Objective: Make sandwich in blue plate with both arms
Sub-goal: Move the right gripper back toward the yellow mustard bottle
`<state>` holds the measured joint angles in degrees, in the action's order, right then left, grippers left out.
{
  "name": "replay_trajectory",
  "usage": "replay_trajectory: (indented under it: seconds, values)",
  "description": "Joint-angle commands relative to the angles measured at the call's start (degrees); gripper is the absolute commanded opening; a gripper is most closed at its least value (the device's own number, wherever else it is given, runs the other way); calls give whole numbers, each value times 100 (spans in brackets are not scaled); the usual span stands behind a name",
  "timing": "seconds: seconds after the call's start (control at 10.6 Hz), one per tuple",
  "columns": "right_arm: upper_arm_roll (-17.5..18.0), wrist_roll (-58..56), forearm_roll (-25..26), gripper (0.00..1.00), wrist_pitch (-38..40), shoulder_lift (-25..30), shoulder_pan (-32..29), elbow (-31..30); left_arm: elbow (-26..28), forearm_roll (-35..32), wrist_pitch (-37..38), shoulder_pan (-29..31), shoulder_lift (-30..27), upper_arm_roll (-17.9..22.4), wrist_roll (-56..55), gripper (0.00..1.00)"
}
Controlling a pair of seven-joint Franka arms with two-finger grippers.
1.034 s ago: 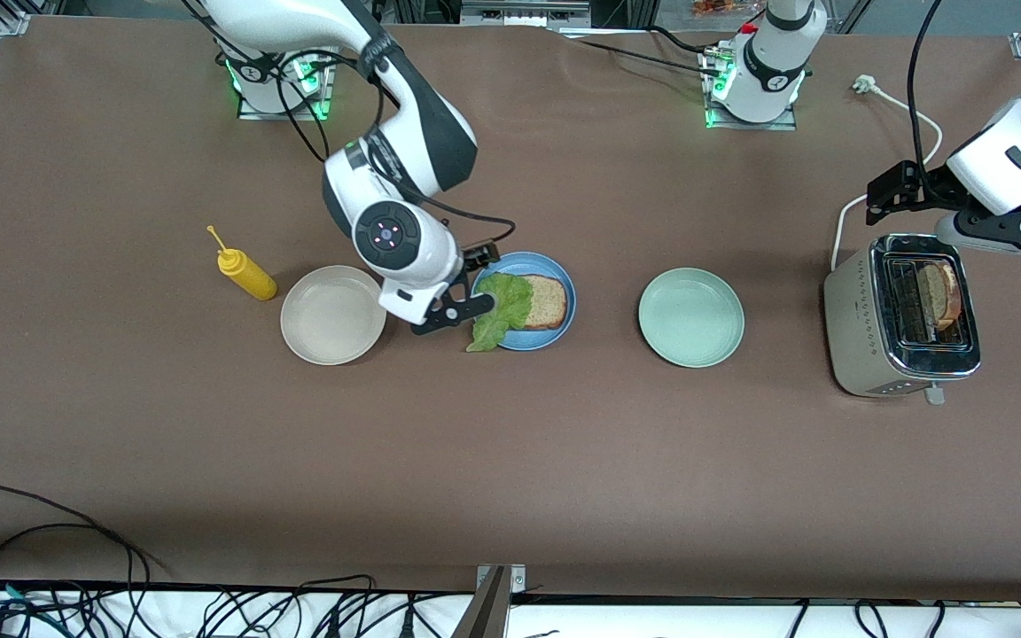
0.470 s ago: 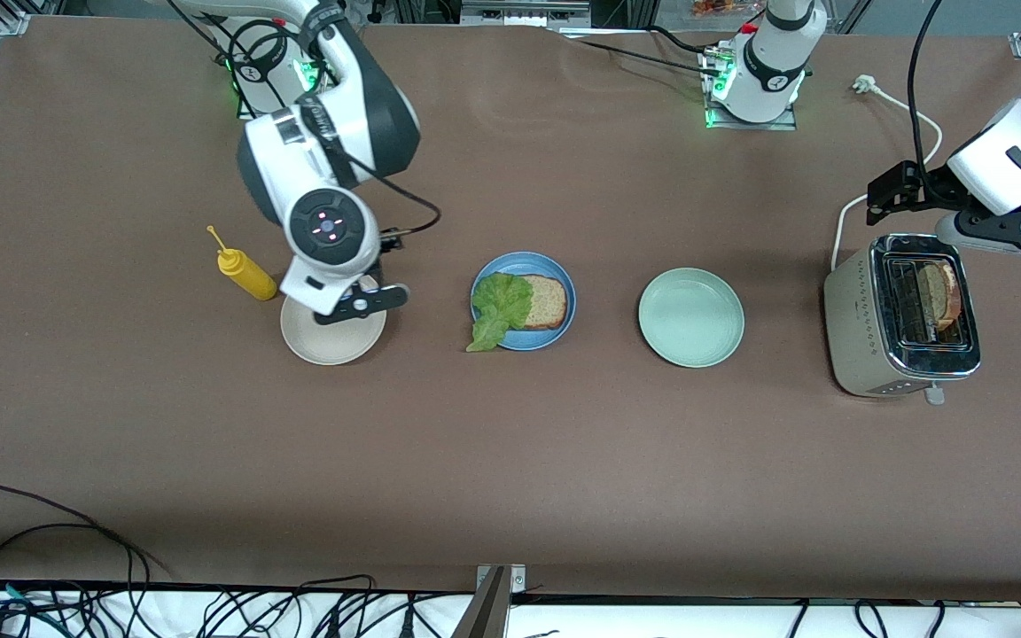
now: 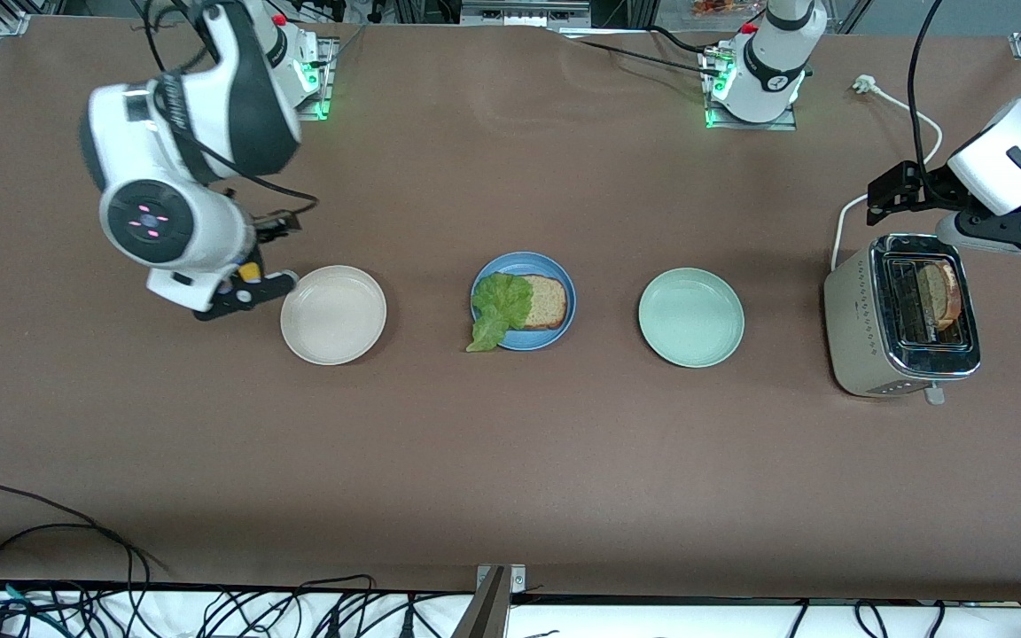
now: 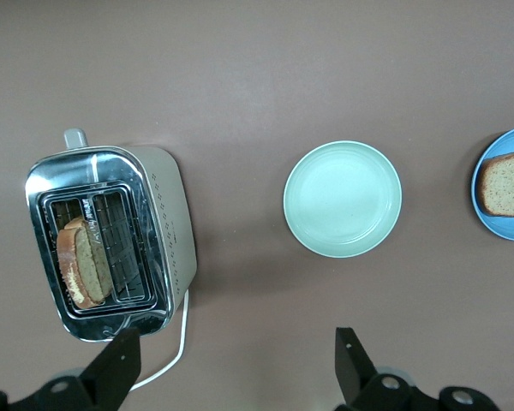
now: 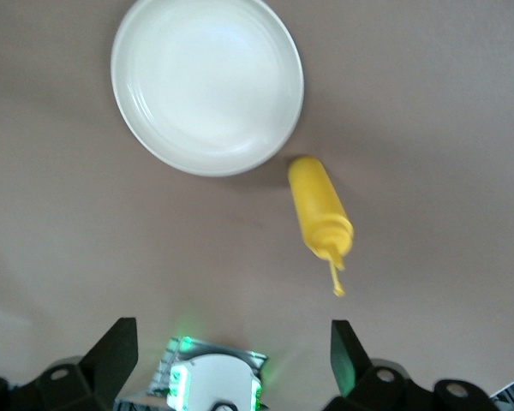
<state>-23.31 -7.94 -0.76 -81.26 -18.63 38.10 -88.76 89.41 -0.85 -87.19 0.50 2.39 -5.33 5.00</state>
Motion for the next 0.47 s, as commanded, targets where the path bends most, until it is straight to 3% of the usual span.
replay_trajectory:
  seconds: [0.0, 0.09, 0.38]
  values:
    - [-637, -1475, 331, 100, -642, 1000, 66, -1316, 42, 68, -44, 3, -80, 32, 142, 100]
    - [-1014, -2396, 288, 100, -941, 1071, 66, -1528, 42, 68, -44, 3, -72, 32, 142, 100]
    - [-1543, -4245, 217, 100, -1505, 1055, 57, -1880, 42, 68, -44, 3, -72, 32, 151, 100]
